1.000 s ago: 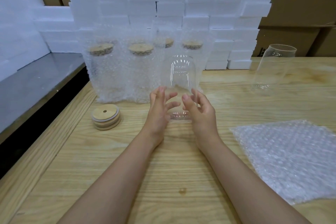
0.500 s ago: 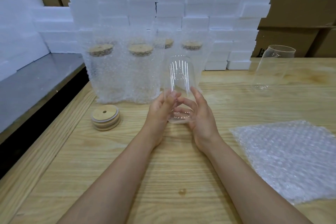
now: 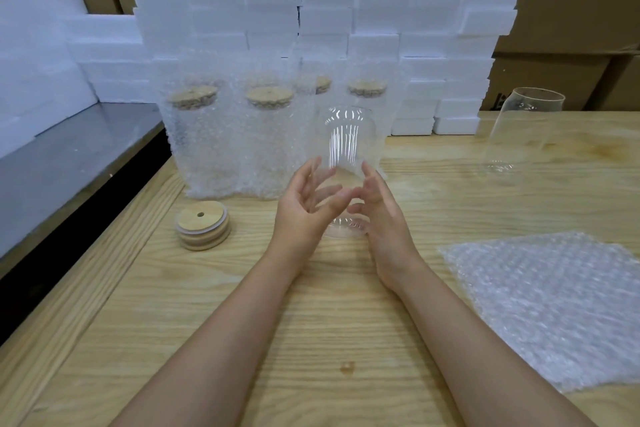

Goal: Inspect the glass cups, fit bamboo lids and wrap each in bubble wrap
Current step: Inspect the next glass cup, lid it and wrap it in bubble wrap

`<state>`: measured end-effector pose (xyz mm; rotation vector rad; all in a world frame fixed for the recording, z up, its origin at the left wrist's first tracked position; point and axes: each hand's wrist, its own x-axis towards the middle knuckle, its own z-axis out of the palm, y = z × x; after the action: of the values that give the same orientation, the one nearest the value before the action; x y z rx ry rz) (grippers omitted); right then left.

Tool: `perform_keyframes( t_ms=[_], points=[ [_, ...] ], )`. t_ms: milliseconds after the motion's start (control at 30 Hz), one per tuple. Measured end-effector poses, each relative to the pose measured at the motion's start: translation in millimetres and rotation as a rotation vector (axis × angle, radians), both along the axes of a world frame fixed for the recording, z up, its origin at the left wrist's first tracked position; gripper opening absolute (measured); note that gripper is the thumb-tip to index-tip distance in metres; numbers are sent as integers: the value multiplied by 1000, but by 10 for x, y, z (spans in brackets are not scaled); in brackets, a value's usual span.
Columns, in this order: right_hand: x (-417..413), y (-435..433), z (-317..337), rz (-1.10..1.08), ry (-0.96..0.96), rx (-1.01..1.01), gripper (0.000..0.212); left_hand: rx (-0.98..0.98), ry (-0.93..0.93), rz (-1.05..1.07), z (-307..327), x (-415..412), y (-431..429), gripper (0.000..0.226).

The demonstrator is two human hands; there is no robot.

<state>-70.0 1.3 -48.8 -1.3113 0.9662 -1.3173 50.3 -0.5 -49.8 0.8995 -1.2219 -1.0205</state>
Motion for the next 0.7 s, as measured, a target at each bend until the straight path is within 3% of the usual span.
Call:
perform_keyframes(
  t_ms=[67,200,400,567,700],
  points=[
    [-8,2,3,10,-31,5,117,-23,-53,-6,-11,13,6,92],
    [-21,41,23,16,8,-12,114,-96,-159,20,-19,24,19,92],
    [-33,41,-20,17,-7,-71,75,-168,-289,64,-57,19,8,89],
    [-49,6,-73,113,-50,-127,76,-252,-383,148,-70,39,-10,80],
    [-51,4,-94,156,-28,-137,92,-323,-415,179,-75,51,-7,81]
  ],
)
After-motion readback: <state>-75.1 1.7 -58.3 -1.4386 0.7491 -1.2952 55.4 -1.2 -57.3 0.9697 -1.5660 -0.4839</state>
